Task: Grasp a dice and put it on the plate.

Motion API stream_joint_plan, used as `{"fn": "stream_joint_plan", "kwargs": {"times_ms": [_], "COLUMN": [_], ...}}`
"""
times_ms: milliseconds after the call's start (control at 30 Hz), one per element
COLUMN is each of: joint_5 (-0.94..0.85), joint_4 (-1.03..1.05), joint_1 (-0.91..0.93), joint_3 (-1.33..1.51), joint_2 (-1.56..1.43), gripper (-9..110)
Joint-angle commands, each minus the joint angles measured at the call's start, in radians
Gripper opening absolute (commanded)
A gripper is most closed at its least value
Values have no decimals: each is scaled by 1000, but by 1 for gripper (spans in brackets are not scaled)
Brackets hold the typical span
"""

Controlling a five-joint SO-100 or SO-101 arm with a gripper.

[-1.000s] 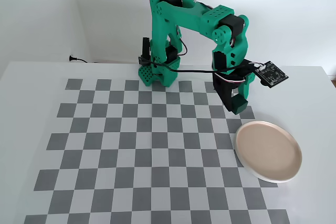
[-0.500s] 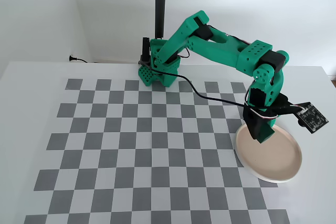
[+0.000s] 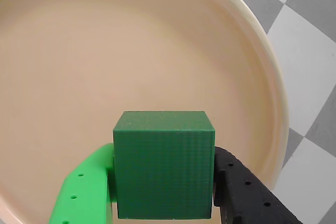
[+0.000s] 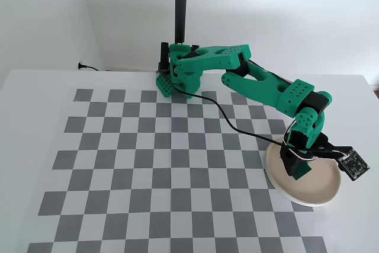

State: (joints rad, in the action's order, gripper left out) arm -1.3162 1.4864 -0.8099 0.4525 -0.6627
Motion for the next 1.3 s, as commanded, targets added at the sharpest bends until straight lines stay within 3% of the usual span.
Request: {"fn": "stream_joint_plan", "kwargs": {"times_ms": [0,67,167,433,933,1267], "joint_5": [18,34,26,3,-5,-25], "joint_4": [-11,-2,20,69,350,350], "joint_1": [-9,-11,-12,-6,-20,20], "joint_3": [-100,-103,-103,-103,-84,249], "joint_2": [-55,-66,-84,-167,-563,-946], "gripper": [11,21,22,20,13,7]}}
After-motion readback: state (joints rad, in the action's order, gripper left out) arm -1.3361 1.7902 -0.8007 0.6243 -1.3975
